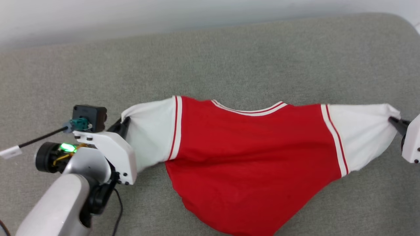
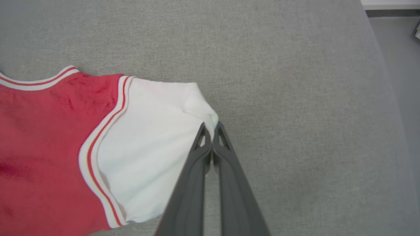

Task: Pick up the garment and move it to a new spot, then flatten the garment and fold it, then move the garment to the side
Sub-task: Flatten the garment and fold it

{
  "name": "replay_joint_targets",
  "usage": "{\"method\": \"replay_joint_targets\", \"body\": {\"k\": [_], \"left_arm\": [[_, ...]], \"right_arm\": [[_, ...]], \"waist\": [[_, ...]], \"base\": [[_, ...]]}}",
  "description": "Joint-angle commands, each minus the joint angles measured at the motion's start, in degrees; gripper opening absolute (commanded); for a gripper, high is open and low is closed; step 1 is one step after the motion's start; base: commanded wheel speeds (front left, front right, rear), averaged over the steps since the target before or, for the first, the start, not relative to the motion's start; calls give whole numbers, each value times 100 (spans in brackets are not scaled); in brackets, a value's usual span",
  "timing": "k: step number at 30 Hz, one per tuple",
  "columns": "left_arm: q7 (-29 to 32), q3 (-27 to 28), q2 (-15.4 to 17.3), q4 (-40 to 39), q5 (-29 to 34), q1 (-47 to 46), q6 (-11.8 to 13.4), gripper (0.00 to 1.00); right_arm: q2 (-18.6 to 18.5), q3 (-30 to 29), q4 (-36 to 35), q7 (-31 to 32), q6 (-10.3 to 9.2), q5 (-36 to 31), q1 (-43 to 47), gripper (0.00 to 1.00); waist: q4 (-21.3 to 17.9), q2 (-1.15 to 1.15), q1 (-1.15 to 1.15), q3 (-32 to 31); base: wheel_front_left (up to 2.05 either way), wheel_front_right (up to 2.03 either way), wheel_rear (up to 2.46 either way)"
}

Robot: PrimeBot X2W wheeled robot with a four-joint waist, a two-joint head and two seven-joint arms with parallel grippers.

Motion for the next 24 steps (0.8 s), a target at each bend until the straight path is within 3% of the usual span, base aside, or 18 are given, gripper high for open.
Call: {"method": "replay_joint_targets", "body": {"k": [1, 12, 18, 24], "left_arm": [[-13, 71, 116, -5, 26, -101, -25, 0], [-38, 435, 496, 278, 100, -1331, -297, 0], [5, 547, 573, 867, 193, -2584, -572, 0], [31, 447, 350, 1686, 420, -4165, -699, 0]], "right_arm": [[-137, -1, -245, -27, -3, -117, -78, 0], [-430, -141, -1359, 380, -3, -524, -863, 0], [-350, 229, -989, 67, -4, -703, -2029, 0], [-273, 420, -419, -894, -4, -792, -3334, 0]], "waist": [[-54, 0, 0, -295], [-151, 0, 0, -843], [-329, 0, 0, -623], [-400, 0, 0, 114]], "base": [[0, 0, 0], [0, 0, 0], [0, 0, 0], [0, 0, 0]]}}
